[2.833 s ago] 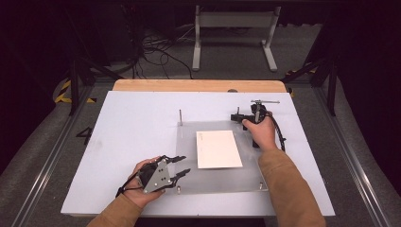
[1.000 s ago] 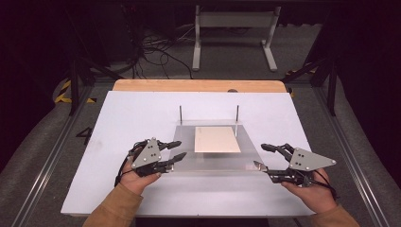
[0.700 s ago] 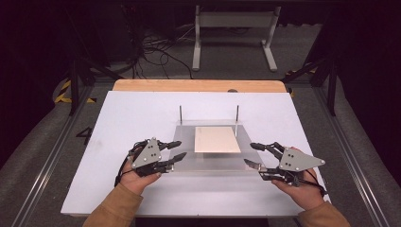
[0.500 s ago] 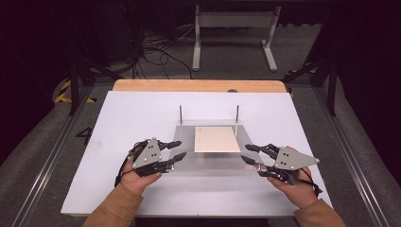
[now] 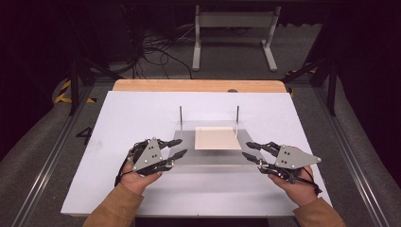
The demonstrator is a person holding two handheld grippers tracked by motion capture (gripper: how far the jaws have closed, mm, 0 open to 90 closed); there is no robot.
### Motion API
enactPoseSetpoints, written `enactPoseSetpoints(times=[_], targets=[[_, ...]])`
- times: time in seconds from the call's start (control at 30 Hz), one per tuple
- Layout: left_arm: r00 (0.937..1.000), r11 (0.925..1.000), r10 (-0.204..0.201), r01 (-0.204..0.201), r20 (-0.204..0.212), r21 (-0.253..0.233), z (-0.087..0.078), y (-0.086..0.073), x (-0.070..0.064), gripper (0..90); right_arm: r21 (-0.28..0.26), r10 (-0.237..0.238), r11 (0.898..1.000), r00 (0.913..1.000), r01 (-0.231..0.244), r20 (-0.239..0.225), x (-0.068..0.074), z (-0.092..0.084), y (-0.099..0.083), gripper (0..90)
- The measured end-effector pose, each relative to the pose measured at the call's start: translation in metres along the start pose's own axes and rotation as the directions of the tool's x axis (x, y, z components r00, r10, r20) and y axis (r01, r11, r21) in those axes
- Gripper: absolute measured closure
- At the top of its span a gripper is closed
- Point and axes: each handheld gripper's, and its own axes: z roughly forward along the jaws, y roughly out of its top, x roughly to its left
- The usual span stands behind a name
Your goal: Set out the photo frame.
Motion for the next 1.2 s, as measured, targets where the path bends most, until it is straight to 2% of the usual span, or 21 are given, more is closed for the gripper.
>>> enactPoseSetpoints(times=[0.03,0.17,0.33,0.43,0.53,0.63,0.9,1.13,1.2], targets=[[1.0000,1.0000,0.006,-0.006,-0.007,-0.008,-0.001,0.003,0.001,61.7,-0.020,-0.013,1.000,0.9999,0.014,0.009,-0.002,-0.002,0.006,63.3],[0.9993,0.9993,0.025,-0.025,-0.030,-0.029,-0.005,0.014,0.005,62.5,-0.044,-0.026,0.999,0.9994,0.027,0.025,-0.006,-0.005,0.015,63.9],[0.9965,0.9973,0.047,-0.050,-0.069,-0.053,-0.009,0.029,0.012,63.1,-0.082,-0.068,0.994,0.9961,0.072,0.057,-0.013,-0.007,0.030,65.4],[0.9941,0.9958,0.065,-0.070,-0.087,-0.059,-0.012,0.038,0.018,63.4,-0.130,-0.077,0.988,0.9944,0.086,0.072,-0.021,-0.008,0.041,67.1],[0.9930,0.9949,0.068,-0.075,-0.096,-0.067,-0.014,0.046,0.023,63.5,-0.142,-0.079,0.986,0.9937,0.090,0.080,-0.025,-0.009,0.046,67.2],[0.9947,0.9948,0.049,-0.057,-0.091,-0.084,-0.014,0.052,0.027,63.1,-0.173,-0.059,0.982,0.9946,0.073,0.086,-0.033,-0.010,0.053,67.1],[0.9969,0.9948,0.029,-0.036,-0.073,-0.095,-0.019,0.063,0.029,63.1,-0.197,-0.035,0.979,0.9965,0.049,0.076,-0.037,-0.014,0.063,66.6],[0.9990,0.9972,-0.018,0.015,-0.041,-0.073,-0.031,0.078,0.027,63.4,-0.217,0.001,0.976,0.9986,0.010,0.053,-0.035,-0.020,0.075,66.7],[0.9986,0.9963,-0.045,0.043,-0.027,-0.074,-0.034,0.080,0.027,64.1,-0.215,0.019,0.977,0.9991,-0.010,0.038,-0.035,-0.022,0.080,66.8]])
